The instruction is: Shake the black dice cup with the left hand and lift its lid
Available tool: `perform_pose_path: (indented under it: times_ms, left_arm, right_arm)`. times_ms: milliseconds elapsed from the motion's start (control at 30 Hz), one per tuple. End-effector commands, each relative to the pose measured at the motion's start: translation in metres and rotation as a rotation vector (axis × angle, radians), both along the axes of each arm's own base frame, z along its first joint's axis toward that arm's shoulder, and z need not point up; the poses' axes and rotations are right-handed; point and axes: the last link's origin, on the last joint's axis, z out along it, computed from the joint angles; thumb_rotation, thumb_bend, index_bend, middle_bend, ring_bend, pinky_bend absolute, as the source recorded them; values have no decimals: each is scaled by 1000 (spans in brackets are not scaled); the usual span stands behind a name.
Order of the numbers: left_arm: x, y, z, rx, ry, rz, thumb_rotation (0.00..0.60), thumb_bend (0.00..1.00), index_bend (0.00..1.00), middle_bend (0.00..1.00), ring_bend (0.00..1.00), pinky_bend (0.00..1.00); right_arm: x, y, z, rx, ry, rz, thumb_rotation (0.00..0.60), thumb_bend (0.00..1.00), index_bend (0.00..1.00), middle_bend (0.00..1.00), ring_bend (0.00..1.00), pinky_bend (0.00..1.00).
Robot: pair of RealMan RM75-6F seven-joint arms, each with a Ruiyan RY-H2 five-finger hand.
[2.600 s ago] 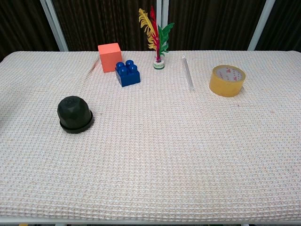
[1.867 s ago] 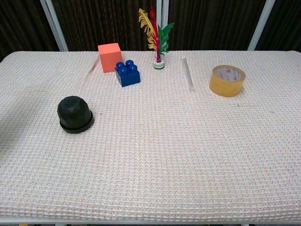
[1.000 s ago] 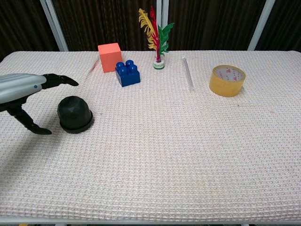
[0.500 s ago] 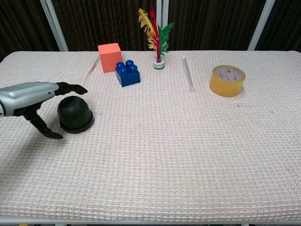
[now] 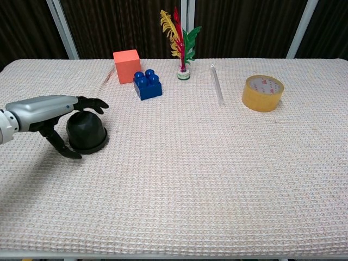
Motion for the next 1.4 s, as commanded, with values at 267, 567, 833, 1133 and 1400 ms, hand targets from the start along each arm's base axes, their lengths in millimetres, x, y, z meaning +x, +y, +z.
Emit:
perform_pose_path:
  times_ms: [267, 567, 833, 1133, 1400]
  left_arm:
    - [-4, 3, -5, 2, 17, 11, 600, 0, 75, 162, 0, 120]
    - [-5, 4, -6, 11, 17, 13, 600, 0, 76, 208, 0, 119]
    - [-3, 4, -5, 9, 5, 15, 600, 0, 81, 225, 0, 119]
    - [1, 5, -5, 2, -7, 14, 600, 0, 85, 229, 0, 119]
    - [1, 7, -5, 4, 1, 12, 600, 0, 85, 234, 0, 119]
  right_arm:
    - [-3, -1, 0, 1, -2, -10, 600, 64, 0, 0, 0, 0]
    - [-5, -2, -1, 2, -1, -26, 600, 65, 0, 0, 0, 0]
    - [-8, -3, -2, 6, 0, -39, 600, 66, 0, 0, 0, 0]
    - [-9, -3, -3, 6, 4, -43, 600, 68, 0, 0, 0, 0]
    - [-10, -4, -2, 5, 3, -48, 600, 70, 0, 0, 0, 0]
